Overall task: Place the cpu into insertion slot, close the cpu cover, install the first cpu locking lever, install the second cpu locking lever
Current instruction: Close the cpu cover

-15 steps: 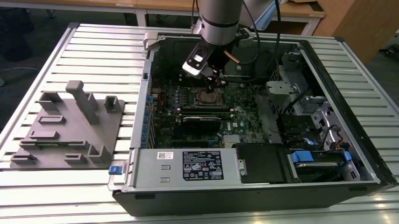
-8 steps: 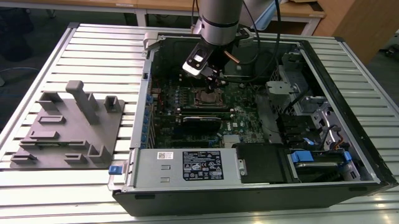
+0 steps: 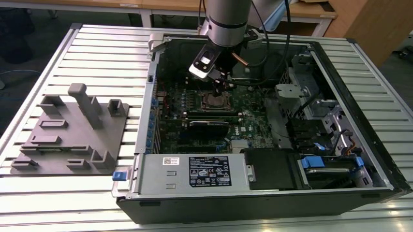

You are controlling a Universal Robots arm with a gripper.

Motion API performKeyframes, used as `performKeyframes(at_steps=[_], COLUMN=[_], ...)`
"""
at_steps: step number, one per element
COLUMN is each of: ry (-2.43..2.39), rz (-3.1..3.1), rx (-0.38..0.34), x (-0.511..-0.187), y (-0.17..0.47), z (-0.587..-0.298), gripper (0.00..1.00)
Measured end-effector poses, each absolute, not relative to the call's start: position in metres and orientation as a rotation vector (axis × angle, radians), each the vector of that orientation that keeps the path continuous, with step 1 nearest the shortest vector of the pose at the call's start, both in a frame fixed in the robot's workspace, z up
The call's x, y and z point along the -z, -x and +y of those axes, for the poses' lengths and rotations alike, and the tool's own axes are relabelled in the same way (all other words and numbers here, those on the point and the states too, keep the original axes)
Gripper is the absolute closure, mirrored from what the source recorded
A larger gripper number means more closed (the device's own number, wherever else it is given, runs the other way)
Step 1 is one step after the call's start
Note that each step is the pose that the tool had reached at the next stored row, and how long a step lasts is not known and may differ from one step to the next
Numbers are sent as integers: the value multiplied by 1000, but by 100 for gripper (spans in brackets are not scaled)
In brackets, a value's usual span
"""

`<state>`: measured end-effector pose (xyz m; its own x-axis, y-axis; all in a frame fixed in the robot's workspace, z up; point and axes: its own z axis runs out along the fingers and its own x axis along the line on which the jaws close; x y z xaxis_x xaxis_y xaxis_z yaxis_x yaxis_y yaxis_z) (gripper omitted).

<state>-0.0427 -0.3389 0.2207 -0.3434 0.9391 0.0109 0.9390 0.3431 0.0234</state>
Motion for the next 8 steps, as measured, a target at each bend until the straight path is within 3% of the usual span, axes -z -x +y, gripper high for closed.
performKeyframes(at_steps=[8], ry=[-1787], rz=[2578], rx=[-41], x=[-221], y=[43], z=[-339], gripper=[89])
